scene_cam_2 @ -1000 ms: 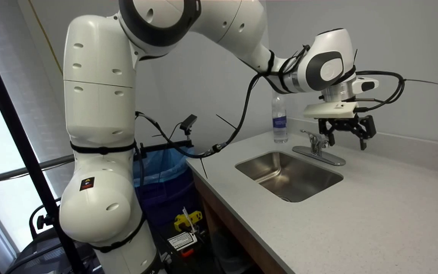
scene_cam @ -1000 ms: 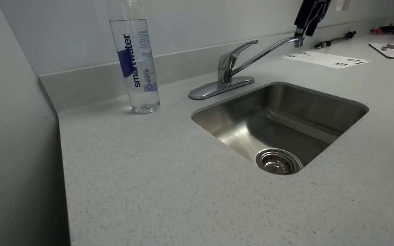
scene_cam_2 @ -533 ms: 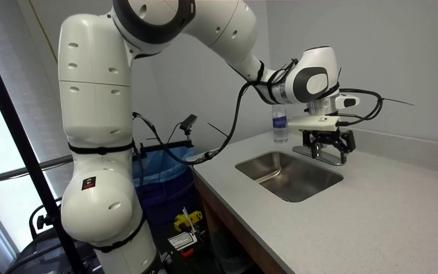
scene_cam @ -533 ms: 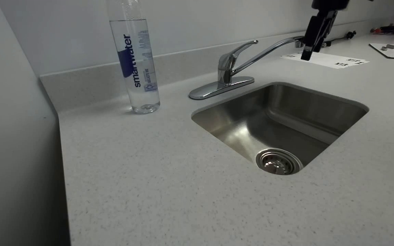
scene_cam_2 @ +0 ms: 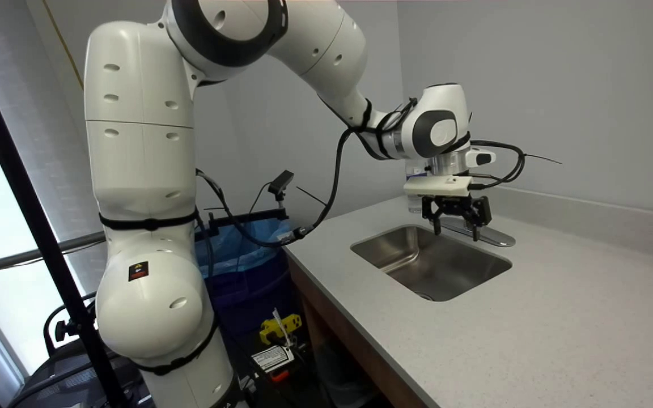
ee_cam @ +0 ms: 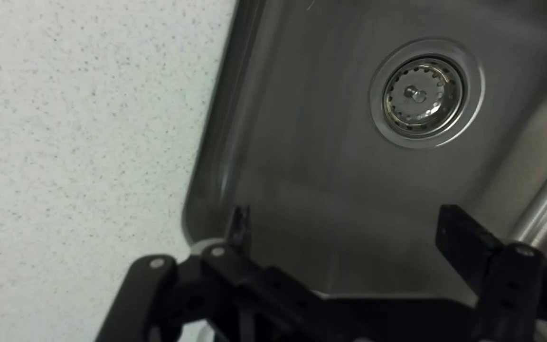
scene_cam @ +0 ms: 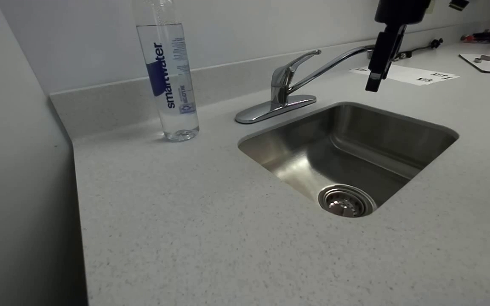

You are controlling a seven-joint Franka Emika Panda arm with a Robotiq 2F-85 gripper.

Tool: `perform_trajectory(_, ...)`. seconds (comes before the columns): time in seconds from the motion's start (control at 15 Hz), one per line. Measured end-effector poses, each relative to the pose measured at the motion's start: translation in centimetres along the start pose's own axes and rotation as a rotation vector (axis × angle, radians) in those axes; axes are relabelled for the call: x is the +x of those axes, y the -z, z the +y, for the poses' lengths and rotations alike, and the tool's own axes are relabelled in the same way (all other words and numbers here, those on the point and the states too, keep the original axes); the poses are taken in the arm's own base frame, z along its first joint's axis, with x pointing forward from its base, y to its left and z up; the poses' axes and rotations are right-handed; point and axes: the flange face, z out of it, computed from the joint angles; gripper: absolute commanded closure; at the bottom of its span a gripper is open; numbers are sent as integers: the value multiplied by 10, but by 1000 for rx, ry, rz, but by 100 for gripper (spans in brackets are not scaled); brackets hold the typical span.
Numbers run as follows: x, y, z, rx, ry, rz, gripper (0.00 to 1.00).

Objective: Push the faucet to the left

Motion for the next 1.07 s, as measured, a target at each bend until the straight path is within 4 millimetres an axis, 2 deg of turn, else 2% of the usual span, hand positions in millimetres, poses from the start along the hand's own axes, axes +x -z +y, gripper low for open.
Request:
perform_trajectory(0.4,-10,20,5,-8,12,14,0)
perform_trajectory(0.8,-21,62,45,-32,-41,54,0)
perform_trajectory(1.07,-9,82,60,-29,-108,107,0)
